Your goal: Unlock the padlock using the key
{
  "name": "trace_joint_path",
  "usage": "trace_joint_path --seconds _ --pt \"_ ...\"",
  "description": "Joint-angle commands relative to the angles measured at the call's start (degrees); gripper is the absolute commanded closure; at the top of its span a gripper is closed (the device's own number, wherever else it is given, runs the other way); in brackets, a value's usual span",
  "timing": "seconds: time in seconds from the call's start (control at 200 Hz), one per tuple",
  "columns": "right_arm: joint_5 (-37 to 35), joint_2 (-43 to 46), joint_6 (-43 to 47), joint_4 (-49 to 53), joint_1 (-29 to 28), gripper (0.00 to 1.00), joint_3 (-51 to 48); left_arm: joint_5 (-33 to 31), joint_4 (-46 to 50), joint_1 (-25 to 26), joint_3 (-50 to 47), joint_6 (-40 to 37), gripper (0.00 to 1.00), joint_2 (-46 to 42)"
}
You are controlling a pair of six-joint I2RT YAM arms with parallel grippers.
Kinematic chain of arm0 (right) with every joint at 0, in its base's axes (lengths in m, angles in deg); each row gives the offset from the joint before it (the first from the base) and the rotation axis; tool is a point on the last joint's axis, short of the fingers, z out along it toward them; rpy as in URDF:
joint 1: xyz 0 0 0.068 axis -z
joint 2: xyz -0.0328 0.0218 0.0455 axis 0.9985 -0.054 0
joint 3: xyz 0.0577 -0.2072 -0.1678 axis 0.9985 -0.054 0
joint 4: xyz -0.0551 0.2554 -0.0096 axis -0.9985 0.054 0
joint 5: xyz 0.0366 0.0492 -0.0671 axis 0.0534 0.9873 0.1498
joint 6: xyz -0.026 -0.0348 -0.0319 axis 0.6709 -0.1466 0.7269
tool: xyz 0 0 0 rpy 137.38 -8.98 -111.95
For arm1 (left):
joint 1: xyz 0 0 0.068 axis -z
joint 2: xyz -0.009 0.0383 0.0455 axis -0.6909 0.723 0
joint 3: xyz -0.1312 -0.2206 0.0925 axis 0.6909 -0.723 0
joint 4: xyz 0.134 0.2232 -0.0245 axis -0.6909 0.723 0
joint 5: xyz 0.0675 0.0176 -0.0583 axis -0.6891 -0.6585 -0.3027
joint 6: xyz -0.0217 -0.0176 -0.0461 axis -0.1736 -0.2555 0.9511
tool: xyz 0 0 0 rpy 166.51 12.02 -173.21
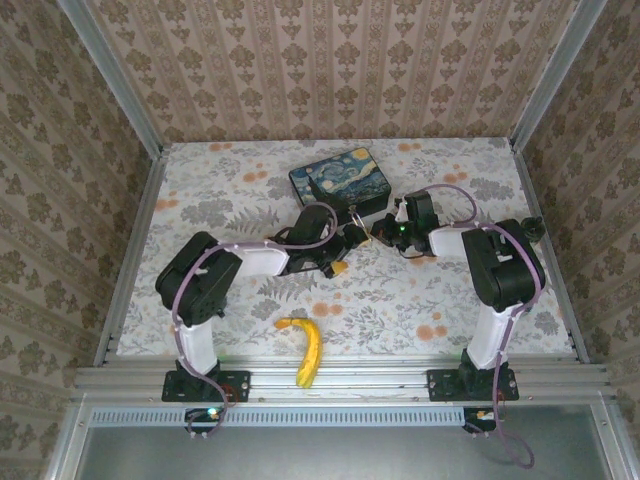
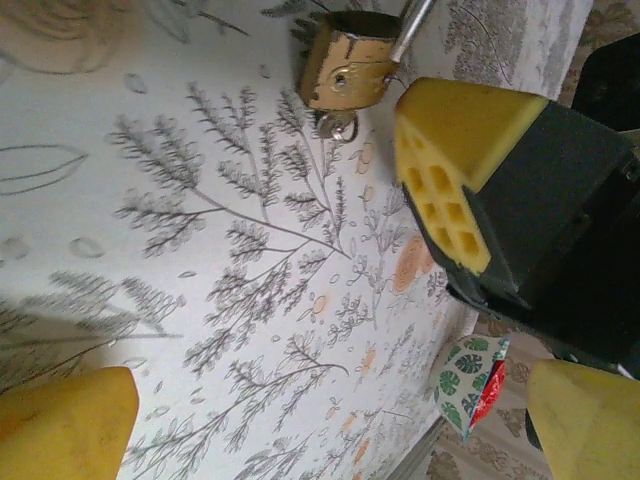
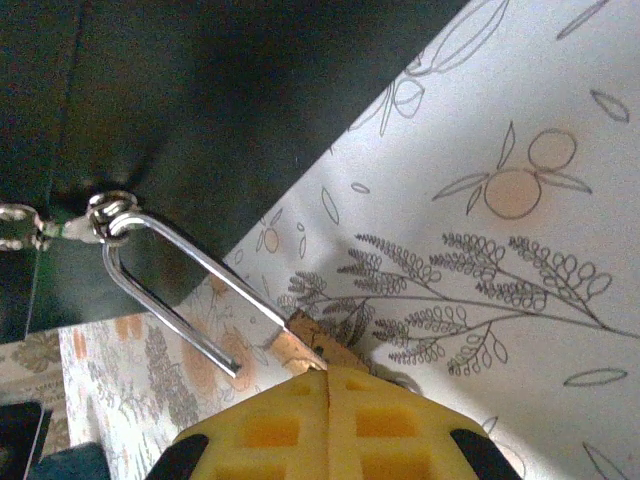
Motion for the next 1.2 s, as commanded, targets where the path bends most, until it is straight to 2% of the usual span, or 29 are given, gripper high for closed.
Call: trace_joint_path --seconds 0.0,0.07,0.235,0.465,0.57,0.695,0.835,0.94,1.19 --pt "-1.91 -1.37 -0.66 -1.82 -0.15 0.98 1.43 -2.99 4.05 -0.64 -0.99 -2.76 0.0 -3.78" --pt "-3.05 -0.66 0.12 -1.1 -0.26 0.92 1.21 -4.44 5.27 -0.84 -1.35 -4.44 0.0 -5.7" --pt "-7.17 4.76 4.63 4.86 -0.52 0.87 0.22 -9.48 11.51 -1.97 -0.96 -13.27 0.0 -12.54" --pt "-9.01 11.7 13.93 12.93 -1.05 0.72 1.46 -31.63 32.29 -2.31 5.64 -34.17 0.0 -23.62" --pt "-8.93 11.44 19.11 16.91 -1.64 0.7 4.19 -40.84 34.75 -3.61 7.29 -43.06 0.0 -25.96" --pt "-9.11 8.31 25.35 22.01 -2.52 0.71 9.66 -46.04 34.59 -6.61 9.29 -51.17 0.0 -24.46" --pt "-8.51 4.48 29.07 25.28 -3.02 0.71 14.92 -45.67 32.59 -10.14 11.67 -56.8 0.0 -19.49" --pt "-7.88 1.73 29.5 26.4 -3.22 0.71 17.87 -42.6 30.51 -12.0 13.71 -59.49 0.0 -14.87" --pt "-7.03 -2.37 29.0 26.25 -3.49 0.71 20.34 -38.45 27.12 -13.49 19.36 -64.2 0.0 -4.29"
